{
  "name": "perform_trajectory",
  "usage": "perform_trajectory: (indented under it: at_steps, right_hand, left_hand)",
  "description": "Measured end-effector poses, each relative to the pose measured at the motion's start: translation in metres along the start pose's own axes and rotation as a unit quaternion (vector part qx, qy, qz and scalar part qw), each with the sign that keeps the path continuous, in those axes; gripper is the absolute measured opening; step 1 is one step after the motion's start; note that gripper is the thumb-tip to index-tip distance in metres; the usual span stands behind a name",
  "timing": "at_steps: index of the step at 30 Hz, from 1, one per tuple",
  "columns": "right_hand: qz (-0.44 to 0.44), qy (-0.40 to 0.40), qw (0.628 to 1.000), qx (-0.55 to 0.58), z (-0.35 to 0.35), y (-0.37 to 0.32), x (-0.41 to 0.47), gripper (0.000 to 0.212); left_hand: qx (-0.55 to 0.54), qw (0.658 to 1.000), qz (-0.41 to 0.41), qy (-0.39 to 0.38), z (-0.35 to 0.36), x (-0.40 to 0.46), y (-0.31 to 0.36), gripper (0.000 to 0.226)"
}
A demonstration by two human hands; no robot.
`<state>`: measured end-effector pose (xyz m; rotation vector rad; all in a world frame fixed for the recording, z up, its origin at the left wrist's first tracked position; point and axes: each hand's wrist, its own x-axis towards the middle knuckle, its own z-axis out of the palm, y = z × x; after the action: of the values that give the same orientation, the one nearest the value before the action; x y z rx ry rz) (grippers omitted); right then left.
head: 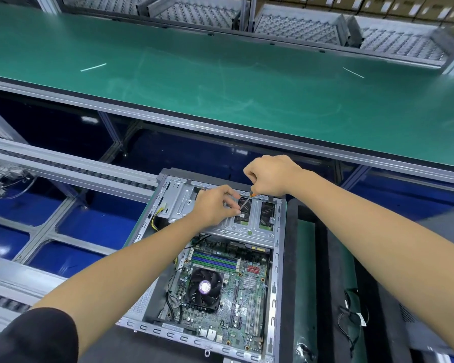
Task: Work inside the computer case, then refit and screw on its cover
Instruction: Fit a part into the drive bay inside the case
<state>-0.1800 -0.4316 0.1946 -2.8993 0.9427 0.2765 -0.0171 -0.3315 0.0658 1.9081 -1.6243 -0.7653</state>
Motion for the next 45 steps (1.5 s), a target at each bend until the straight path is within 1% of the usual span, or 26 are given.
perform_trajectory:
  at_steps: [4,6,8,11,14,19,23,26,28,31,35,37,40,42,45]
  right_hand:
    - [-0.007,-0.017,1.000,-0.011,-0.006,-0.008,0.004,0.019]
    - [-0.011,-0.026,0.999,-0.016,-0.009,-0.012,0.007,0.019]
    - [-0.013,-0.030,0.999,-0.024,-0.012,-0.016,0.010,0.019]
    - [-0.013,-0.027,0.999,-0.029,-0.014,-0.021,0.015,0.015]
    - [-0.009,-0.027,1.000,-0.009,-0.015,-0.025,0.018,0.009]
    - [0.015,-0.042,0.998,0.052,-0.018,-0.026,0.019,0.013]
    - [0.000,-0.021,1.000,0.015,-0.013,-0.031,0.021,0.012]
    - [-0.012,-0.020,1.000,0.006,-0.011,-0.038,0.026,0.019]
    - [0.000,-0.029,0.999,0.027,-0.012,-0.040,0.028,0.017]
    - [0.030,-0.039,0.995,0.087,-0.012,-0.040,0.029,0.011]
    - [0.054,-0.050,0.988,0.134,-0.012,-0.035,0.028,0.008]
    - [0.066,-0.051,0.986,0.143,-0.014,-0.033,0.027,0.009]
    - [0.070,-0.056,0.986,0.138,-0.015,-0.037,0.026,0.010]
    - [0.060,-0.073,0.989,0.116,-0.016,-0.039,0.026,0.011]
    - [-0.011,-0.058,0.998,-0.004,-0.023,-0.034,0.024,0.018]
  left_hand:
    - [-0.063,0.995,-0.040,-0.060,-0.008,0.005,0.004,0.032]
    - [-0.078,0.993,-0.040,-0.080,-0.012,0.007,0.005,0.032]
    - [-0.070,0.993,-0.026,-0.087,-0.014,0.008,0.007,0.031]
    - [-0.043,0.995,-0.003,-0.086,-0.014,0.007,0.006,0.030]
    - [-0.039,0.996,0.007,-0.085,-0.014,0.006,0.002,0.028]
    - [-0.027,0.995,0.028,-0.088,-0.015,0.006,-0.004,0.025]
    - [-0.070,0.993,0.021,-0.093,-0.014,0.006,-0.007,0.022]
    - [-0.121,0.988,0.023,-0.092,-0.013,0.004,-0.010,0.017]
    - [-0.149,0.985,0.034,-0.085,-0.014,0.002,-0.014,0.015]
    - [-0.190,0.978,0.041,-0.078,-0.016,-0.003,-0.017,0.016]
    - [-0.191,0.979,0.042,-0.062,-0.016,-0.005,-0.016,0.014]
    - [-0.153,0.986,0.047,-0.052,-0.012,-0.004,-0.013,0.013]
    - [-0.085,0.995,0.051,-0.024,-0.003,-0.003,-0.007,0.018]
    - [-0.082,0.995,0.048,-0.013,0.001,-0.003,-0.006,0.025]
    - [-0.084,0.995,0.057,-0.006,0.004,-0.004,-0.009,0.029]
